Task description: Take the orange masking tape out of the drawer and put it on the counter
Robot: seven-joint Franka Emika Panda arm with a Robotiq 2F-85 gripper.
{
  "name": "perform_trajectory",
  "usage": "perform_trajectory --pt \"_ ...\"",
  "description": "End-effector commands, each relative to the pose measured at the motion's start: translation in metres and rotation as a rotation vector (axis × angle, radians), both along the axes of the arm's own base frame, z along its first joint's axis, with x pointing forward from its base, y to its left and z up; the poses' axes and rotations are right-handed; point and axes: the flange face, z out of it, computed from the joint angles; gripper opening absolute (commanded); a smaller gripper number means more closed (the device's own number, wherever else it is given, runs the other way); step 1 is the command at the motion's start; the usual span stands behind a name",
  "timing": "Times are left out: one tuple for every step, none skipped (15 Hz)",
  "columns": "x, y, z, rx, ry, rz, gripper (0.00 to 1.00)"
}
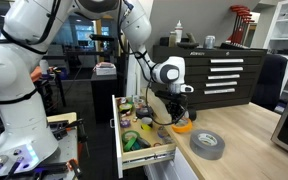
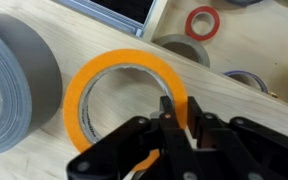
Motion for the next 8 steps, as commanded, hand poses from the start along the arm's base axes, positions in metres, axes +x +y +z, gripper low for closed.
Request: perform_trajectory --pt "0.012 0.002 0.004 0.002 0.01 0.025 0.44" --pt "0.011 0.002 0.01 -0.008 0.008 0.024 0.49" --pt "0.01 0.002 0.016 -0.02 0.002 0.022 0.55" --pt "0.008 0.002 0.022 -0.024 -0.008 0.027 0.62" --pt "0.005 0.002 0.029 -0.032 -0.014 0.028 0.68" --pt "0.001 0.002 0.036 -0.039 -0.017 0.028 0.75" --pt "-0.003 0.001 0.042 -0.039 -0.016 0.027 0.81" --pt "-0.008 0.001 0.05 -0.03 -0.011 0.023 0.87"
